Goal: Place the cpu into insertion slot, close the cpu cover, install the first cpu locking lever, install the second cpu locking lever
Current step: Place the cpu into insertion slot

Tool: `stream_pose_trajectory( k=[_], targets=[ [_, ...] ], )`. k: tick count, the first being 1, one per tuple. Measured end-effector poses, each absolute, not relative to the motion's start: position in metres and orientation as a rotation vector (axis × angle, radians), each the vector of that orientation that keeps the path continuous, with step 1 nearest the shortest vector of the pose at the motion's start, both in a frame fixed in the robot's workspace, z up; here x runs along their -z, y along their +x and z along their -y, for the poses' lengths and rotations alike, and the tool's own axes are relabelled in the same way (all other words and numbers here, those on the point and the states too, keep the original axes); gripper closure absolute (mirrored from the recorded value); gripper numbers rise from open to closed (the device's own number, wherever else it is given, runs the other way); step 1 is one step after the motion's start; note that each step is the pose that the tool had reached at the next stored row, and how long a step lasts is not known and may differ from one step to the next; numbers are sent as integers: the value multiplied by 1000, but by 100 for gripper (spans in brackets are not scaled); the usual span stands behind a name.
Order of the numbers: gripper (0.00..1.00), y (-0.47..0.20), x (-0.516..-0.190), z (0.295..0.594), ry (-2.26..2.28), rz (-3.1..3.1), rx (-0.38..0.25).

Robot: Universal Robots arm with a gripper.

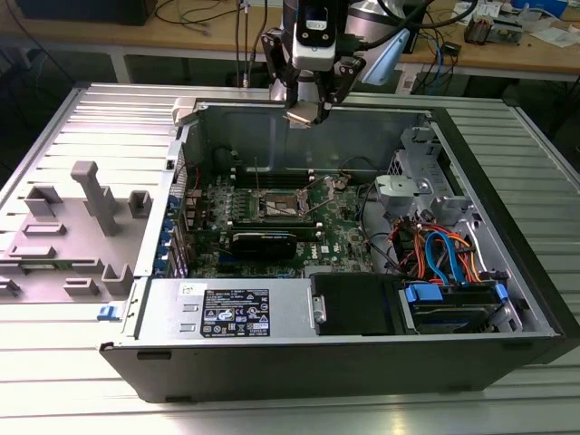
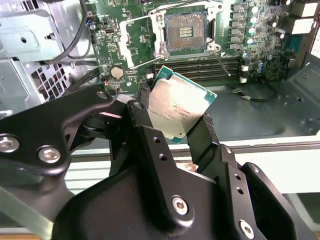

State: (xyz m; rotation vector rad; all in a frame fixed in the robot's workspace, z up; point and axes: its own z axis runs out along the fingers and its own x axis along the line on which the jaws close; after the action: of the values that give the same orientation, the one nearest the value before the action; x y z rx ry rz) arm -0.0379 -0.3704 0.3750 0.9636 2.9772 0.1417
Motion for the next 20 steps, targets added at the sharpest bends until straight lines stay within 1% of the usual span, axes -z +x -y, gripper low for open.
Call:
stream_pose_trajectory(
  k=[20],
  targets=[
    [46,-38,-374,370,1191,-2886,-140]
  ],
)
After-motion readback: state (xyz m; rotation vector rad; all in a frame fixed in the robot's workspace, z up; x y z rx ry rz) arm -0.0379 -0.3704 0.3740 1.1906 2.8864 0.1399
